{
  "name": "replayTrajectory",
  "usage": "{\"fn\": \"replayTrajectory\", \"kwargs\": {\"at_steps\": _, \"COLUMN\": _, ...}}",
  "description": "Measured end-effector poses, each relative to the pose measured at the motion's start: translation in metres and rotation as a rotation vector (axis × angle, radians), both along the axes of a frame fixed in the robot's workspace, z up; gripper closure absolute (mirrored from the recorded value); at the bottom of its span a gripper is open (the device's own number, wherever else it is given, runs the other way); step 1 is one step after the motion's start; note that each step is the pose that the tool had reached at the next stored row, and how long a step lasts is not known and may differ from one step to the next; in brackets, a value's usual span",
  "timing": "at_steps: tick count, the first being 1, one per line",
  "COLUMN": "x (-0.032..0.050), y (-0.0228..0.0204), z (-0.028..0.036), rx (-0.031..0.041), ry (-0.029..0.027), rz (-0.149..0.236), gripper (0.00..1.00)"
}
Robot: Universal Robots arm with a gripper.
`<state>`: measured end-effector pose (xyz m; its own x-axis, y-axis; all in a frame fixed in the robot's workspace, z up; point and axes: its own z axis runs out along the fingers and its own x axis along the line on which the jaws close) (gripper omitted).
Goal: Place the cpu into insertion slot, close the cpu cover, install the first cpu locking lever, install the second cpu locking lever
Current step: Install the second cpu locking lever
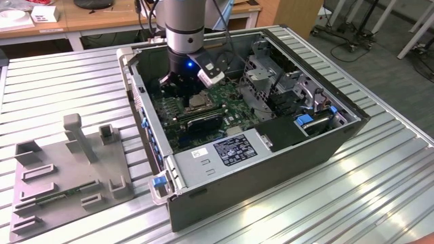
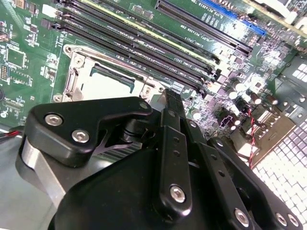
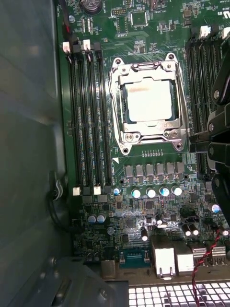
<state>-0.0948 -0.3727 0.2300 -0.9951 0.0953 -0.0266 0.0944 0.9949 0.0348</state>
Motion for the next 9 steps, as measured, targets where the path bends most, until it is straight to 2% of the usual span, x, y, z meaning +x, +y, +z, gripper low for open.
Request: {"fn": "replayTrajectory", "kwargs": {"at_steps": 9, "x": 0.0000, "y": 0.0000, "z": 0.0038, "rx": 0.0002, "ry": -0.0001, "rz": 0.000, "gripper": 0.89}}
